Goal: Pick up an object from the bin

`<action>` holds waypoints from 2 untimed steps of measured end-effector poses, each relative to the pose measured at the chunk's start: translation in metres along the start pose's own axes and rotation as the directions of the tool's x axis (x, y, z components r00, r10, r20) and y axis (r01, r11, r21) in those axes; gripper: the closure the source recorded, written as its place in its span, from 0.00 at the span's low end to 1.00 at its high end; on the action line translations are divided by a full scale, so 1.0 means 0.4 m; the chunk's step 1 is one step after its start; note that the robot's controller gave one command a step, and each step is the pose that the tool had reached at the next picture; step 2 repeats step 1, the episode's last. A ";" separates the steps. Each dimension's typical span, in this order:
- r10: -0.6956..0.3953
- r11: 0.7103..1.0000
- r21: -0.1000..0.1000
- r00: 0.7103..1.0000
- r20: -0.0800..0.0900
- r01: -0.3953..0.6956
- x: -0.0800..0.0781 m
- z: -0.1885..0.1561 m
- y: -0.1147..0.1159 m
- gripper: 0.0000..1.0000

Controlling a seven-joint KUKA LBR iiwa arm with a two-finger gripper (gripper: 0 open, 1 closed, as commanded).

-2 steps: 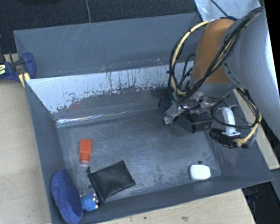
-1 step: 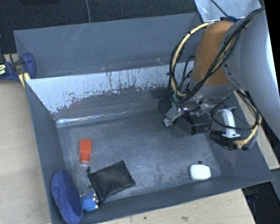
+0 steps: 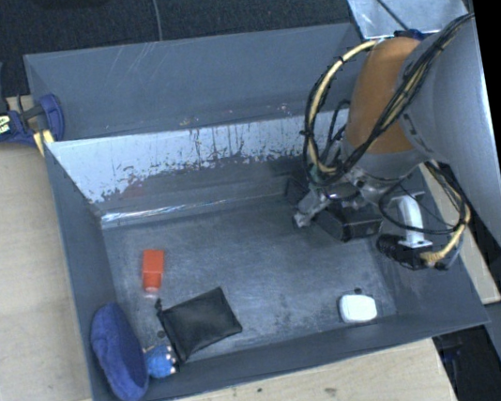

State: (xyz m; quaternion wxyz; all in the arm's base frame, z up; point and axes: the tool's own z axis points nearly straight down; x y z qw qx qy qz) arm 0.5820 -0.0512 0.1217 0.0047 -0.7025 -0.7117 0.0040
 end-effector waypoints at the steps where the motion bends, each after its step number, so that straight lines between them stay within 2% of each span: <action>1: -0.002 1.000 -0.011 1.000 0.001 0.002 -0.002 -0.197 -0.004 1.00; 2: -0.002 1.000 -0.011 1.000 0.001 0.002 -0.002 -0.197 -0.004 1.00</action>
Offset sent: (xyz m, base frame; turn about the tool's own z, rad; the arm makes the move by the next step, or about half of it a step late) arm -0.0001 -0.0001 0.0776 0.0000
